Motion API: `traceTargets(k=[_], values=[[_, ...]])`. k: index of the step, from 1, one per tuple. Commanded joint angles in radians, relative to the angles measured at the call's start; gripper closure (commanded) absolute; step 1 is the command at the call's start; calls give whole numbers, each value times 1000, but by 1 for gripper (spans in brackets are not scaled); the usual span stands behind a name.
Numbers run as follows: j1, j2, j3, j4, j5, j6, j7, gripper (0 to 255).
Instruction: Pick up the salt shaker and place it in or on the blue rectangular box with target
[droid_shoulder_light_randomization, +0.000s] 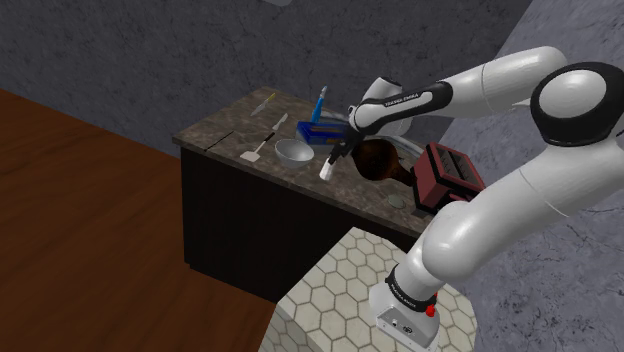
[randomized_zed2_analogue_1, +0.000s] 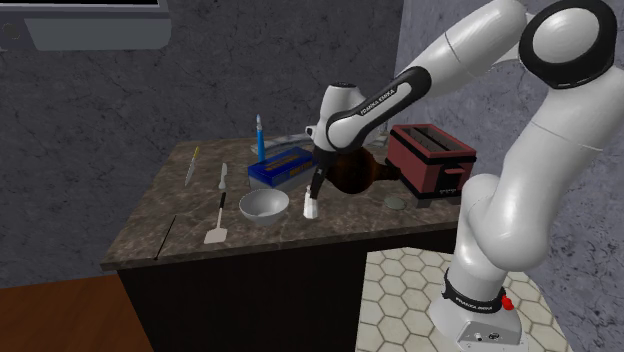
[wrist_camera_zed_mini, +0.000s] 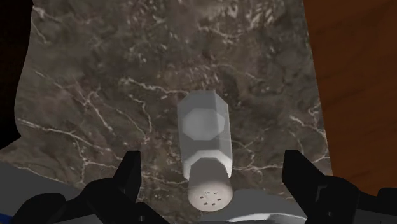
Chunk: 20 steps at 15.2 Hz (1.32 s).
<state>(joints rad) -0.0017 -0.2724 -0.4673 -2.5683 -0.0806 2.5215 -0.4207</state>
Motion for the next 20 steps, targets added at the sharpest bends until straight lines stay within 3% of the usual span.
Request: traceTargets(k=[1,5,13,14,20], values=[[8,26,-9,-7,14,34,-14,0],[31,94,-27,-14,62,104,-48,0],[31,94,-27,-14,62,104,-48,0],[31,94,-27,-14,62,104,-48,255],[30,93,-27,-14,61,104,-48,255]])
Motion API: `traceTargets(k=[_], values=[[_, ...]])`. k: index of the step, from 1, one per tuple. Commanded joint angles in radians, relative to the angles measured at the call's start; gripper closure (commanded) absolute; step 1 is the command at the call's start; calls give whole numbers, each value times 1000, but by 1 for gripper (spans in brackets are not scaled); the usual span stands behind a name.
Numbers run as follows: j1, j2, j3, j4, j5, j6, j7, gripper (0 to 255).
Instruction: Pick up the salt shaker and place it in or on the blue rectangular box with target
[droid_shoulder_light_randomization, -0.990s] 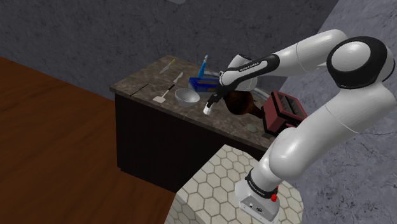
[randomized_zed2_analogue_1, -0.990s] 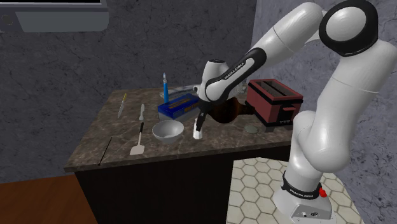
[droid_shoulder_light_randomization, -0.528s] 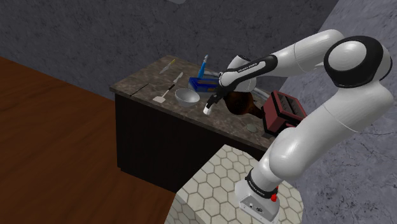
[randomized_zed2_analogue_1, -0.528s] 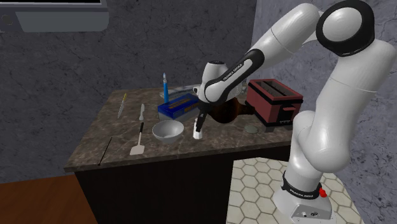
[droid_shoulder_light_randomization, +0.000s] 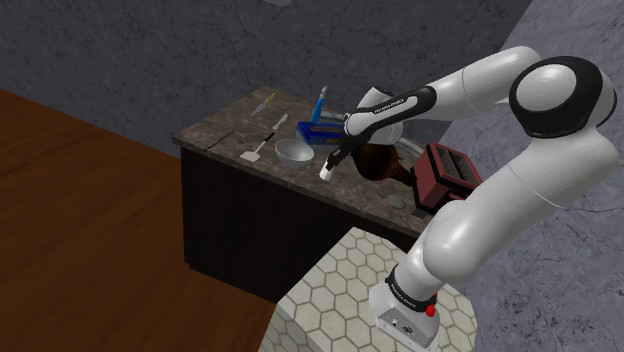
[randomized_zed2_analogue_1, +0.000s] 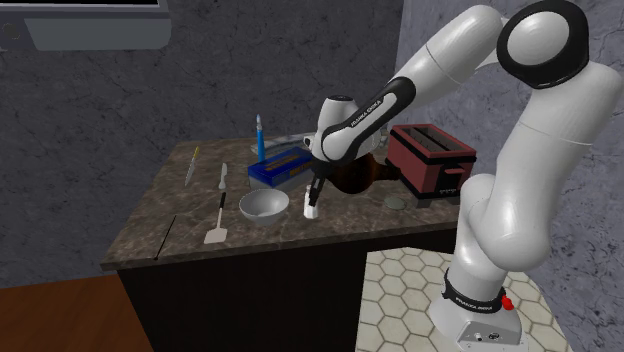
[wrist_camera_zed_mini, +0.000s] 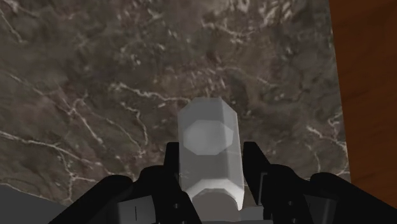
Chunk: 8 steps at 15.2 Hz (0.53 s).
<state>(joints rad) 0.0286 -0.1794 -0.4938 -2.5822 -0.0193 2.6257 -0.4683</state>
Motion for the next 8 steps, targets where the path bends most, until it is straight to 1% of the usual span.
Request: traceTargets(k=[1,3,8], values=[[0,0,0,0,0,0,0,255],[0,1,0,0,1,0,-1,255],[-16,-57,17,25,-40,-78,33,255]])
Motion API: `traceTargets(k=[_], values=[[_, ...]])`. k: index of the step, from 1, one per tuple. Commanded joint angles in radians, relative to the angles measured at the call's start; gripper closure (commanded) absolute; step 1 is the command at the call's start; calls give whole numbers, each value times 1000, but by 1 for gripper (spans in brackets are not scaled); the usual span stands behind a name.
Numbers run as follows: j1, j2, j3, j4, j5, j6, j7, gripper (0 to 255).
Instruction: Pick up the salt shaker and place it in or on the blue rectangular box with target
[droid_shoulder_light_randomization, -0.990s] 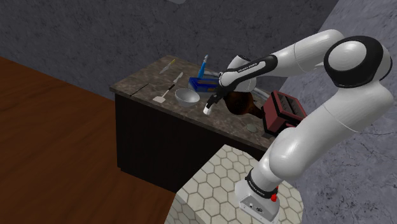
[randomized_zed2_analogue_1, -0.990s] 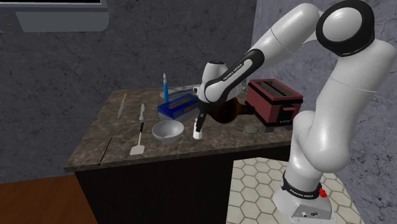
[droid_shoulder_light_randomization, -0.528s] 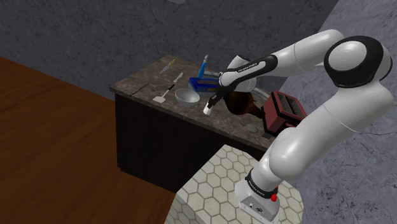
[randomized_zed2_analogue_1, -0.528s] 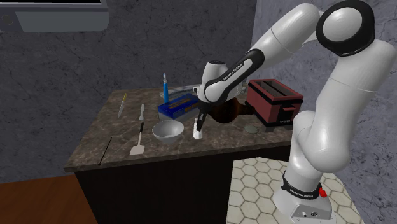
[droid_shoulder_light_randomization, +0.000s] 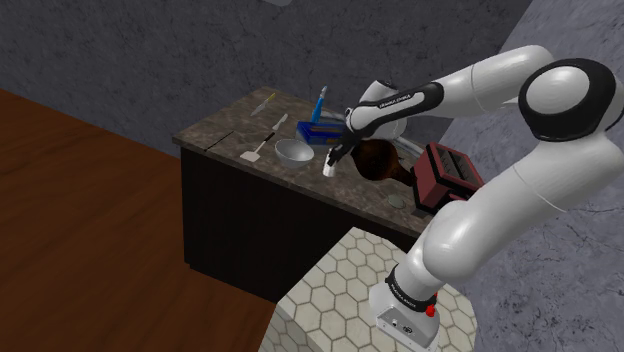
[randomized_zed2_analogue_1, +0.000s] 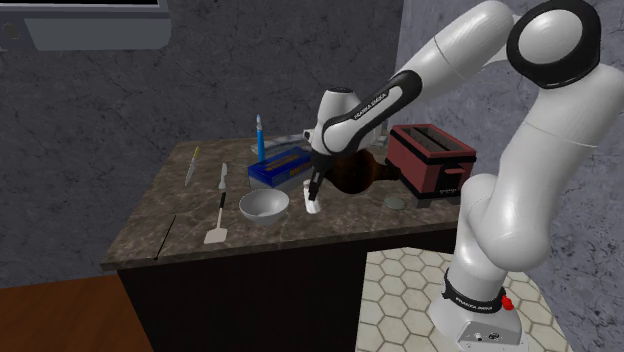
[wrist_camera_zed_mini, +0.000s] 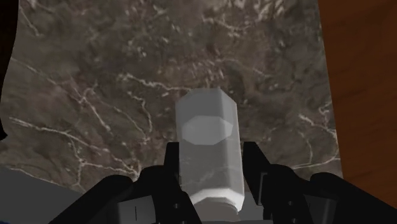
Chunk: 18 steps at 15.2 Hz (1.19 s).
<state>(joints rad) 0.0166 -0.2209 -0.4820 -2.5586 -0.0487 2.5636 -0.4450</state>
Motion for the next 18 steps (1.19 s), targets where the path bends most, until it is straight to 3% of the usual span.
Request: traceTargets(k=[1,18], values=[[-7,-26,9,7,-17,-32,15,255],[-30,-159,59,137,-65,-289,67,255]])
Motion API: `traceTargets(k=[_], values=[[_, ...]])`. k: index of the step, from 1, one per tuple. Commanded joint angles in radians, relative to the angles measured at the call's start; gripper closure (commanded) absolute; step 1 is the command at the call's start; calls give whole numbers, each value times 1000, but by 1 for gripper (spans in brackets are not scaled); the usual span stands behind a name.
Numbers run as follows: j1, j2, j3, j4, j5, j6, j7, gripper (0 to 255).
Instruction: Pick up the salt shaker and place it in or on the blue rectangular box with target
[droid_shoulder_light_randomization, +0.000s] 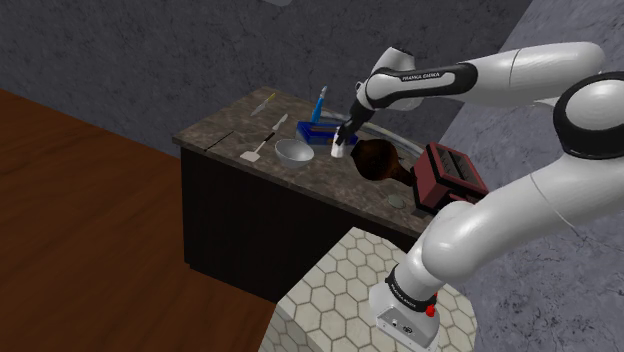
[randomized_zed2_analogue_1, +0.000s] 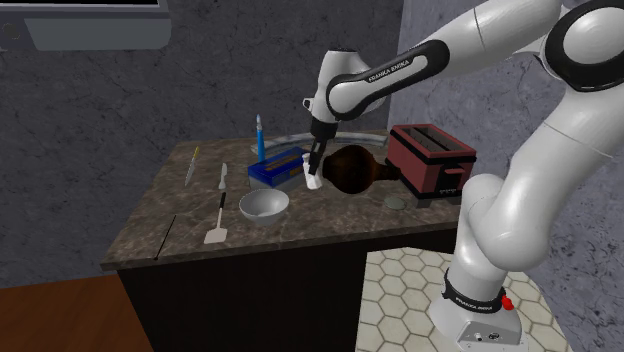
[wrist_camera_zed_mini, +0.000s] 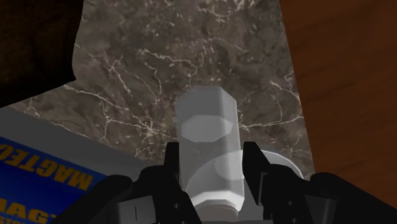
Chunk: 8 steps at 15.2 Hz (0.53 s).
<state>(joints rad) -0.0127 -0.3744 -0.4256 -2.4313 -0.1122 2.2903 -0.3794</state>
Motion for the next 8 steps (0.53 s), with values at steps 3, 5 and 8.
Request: traceTargets(k=[3,5,8], values=[[-2,-20,9,39,-3,-59,6,255],[-2,-29,14,59,-4,-88,9,255],[-2,-40,20,91,-4,-130,12,255]])
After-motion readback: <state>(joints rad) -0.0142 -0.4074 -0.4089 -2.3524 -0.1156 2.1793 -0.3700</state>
